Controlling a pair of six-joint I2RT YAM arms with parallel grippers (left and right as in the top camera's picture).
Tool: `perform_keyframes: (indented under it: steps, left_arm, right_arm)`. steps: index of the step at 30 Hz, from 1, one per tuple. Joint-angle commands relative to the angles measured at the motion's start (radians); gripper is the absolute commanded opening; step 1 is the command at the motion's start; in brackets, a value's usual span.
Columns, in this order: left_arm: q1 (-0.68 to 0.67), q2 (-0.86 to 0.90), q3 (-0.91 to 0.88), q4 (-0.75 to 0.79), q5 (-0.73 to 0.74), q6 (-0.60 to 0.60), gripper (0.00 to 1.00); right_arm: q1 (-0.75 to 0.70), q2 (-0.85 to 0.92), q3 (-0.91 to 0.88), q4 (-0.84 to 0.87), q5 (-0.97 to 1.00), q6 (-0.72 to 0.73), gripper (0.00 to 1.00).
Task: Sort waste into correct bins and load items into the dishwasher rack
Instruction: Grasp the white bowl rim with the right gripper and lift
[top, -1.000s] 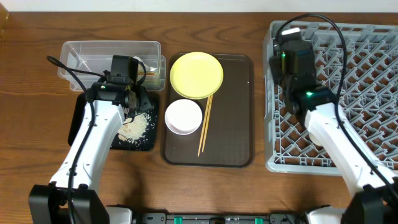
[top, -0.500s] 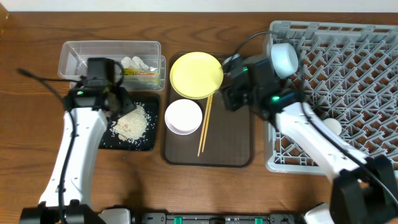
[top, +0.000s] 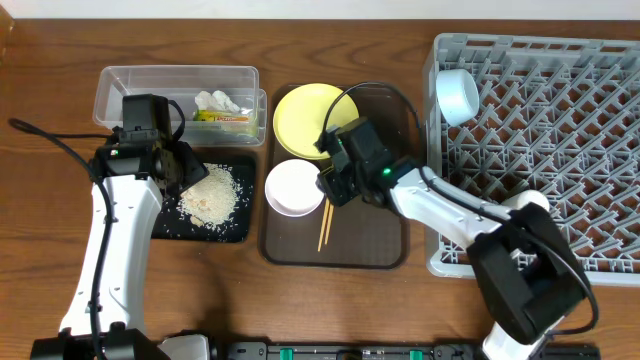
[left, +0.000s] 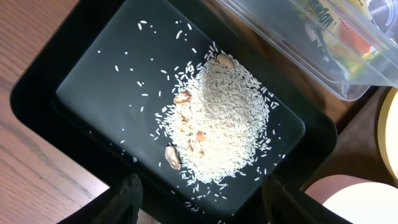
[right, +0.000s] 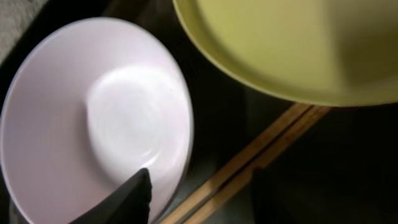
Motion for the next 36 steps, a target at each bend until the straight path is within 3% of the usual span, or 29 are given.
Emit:
perform_keyframes:
  steps: [1,2,7,16,27,36]
  left_arm:
    - [0.003,0.0,-0.008,-0.005,-0.004,-0.013,0.65]
    - [0.003,0.0,-0.009,-0.005,-0.004,-0.013,0.65]
    - [0.003,0.0,-0.01,-0.005,-0.001,-0.013,0.65]
    - [0.003,0.0,-0.01,-0.005,-0.001,-0.013,0.65]
    - [0.003,0.0,-0.01,-0.005,-0.001,-0.013,0.65]
    - [0.003,0.0,-0.01,-0.002,-0.001,-0.013,0.65]
  right_arm:
    - [0.023,0.019,-0.003,0.005,0.015,0.023,0.39]
    - [0.023,0.02,-0.003,0.004,0.019,0.024,0.31]
    - [0.023,0.02,-0.003,0.003,0.128,0.086,0.14]
    - [0.023,0.02,-0.003,-0.005,0.146,0.091,0.02]
    - [0.016,-0.016,-0.003,-0.005,0.155,0.082,0.01]
    - [-0.108,-0.313,-0.003,-0.032,0.326,-0.007,0.01]
